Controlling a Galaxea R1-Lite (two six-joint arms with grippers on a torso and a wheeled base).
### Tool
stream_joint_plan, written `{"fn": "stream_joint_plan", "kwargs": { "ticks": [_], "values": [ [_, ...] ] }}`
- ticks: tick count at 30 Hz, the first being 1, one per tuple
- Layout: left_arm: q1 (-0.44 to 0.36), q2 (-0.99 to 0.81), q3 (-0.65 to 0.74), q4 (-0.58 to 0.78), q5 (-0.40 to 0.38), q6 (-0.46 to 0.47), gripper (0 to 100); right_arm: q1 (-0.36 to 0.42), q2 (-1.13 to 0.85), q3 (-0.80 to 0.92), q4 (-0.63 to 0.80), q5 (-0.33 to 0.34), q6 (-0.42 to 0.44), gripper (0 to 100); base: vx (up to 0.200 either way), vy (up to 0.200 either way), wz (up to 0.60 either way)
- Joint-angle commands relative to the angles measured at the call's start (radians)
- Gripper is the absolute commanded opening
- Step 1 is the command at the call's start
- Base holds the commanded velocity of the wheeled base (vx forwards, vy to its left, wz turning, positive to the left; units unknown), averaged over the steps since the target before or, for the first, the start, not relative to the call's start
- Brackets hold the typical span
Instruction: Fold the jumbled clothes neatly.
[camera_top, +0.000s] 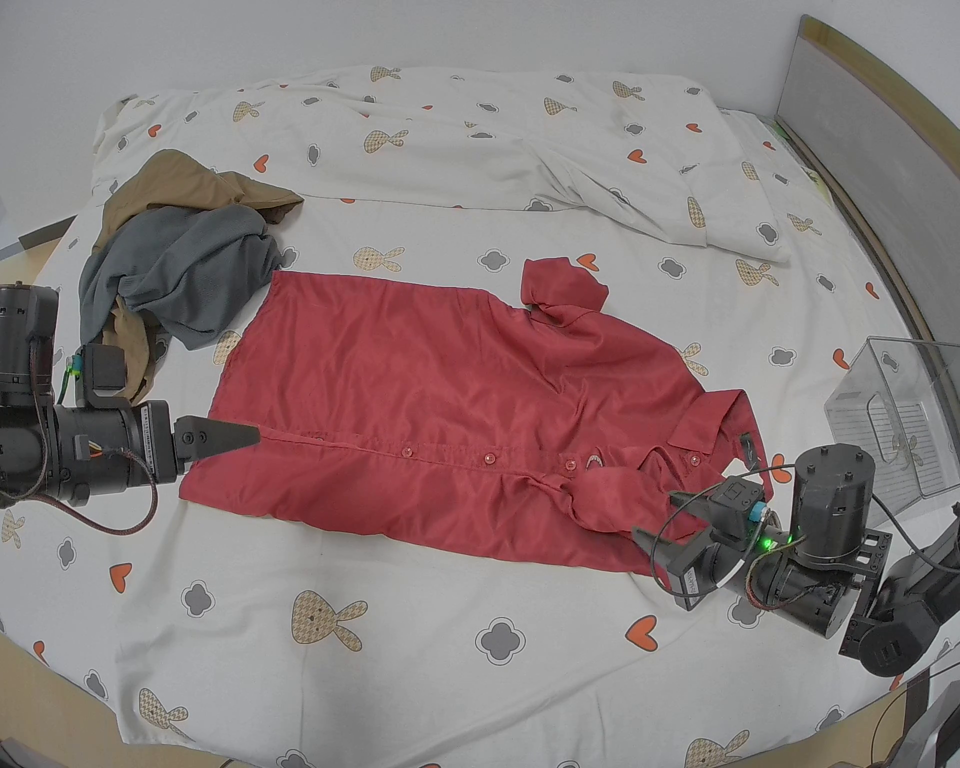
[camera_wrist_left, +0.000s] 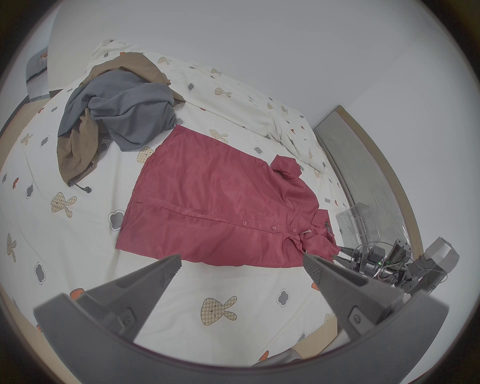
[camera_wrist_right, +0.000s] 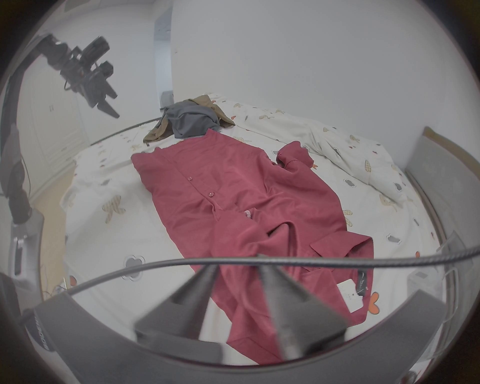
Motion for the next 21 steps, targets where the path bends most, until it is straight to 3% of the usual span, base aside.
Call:
{"fn": "stream_joint_plan", "kwargs": {
  "ticks": [1, 4, 5, 7, 9, 11, 13, 14, 15, 18, 21],
  "values": [
    [0.000, 0.005, 0.004, -0.002, 0.000, 0.001, 100, 0.061, 0.005, -0.036, 0.006, 0.002, 0.117, 100, 0.000, 0.000, 0.00],
    [0.000, 0.006, 0.003, -0.002, 0.000, 0.001, 100, 0.070, 0.000, -0.071, 0.038, 0.007, 0.229, 100, 0.000, 0.000, 0.00],
    [0.000, 0.006, 0.003, -0.002, 0.000, 0.001, 100, 0.065, -0.021, -0.105, 0.102, 0.021, 0.340, 100, 0.000, 0.000, 0.00],
    [0.000, 0.006, 0.003, -0.002, 0.000, 0.001, 100, 0.052, -0.058, -0.134, 0.165, 0.039, 0.419, 100, 0.000, 0.000, 0.00],
    [0.000, 0.008, 0.003, -0.002, 0.000, 0.001, 100, -0.028, -0.117, -0.174, 0.297, 0.096, 0.544, 100, 0.000, 0.000, 0.00],
    [0.000, 0.008, 0.003, -0.002, 0.000, 0.001, 100, -0.108, -0.129, -0.215, 0.362, 0.156, 0.605, 100, 0.000, 0.000, 0.00],
    [0.000, 0.008, 0.003, -0.002, 0.000, 0.001, 100, -0.183, -0.124, -0.257, 0.377, 0.205, 0.648, 100, 0.000, 0.000, 0.00],
    [0.000, 0.008, 0.003, -0.002, 0.000, 0.001, 100, -0.183, -0.124, -0.257, 0.377, 0.205, 0.648, 100, 0.000, 0.000, 0.00],
    [0.000, 0.008, 0.004, -0.002, 0.000, 0.001, 100, -0.255, -0.118, -0.297, 0.380, 0.257, 0.677, 100, 0.000, 0.000, 0.00],
    [0.000, 0.006, 0.004, -0.003, 0.000, 0.001, 100, -0.315, -0.095, -0.355, 0.385, 0.314, 0.694, 100, 0.000, 0.000, 0.00],
    [0.000, 0.008, 0.006, -0.012, 0.000, -0.001, 100, -0.347, -0.017, -0.430, 0.385, 0.321, 0.699, 100, 0.000, 0.000, 0.00]
  ]
}}
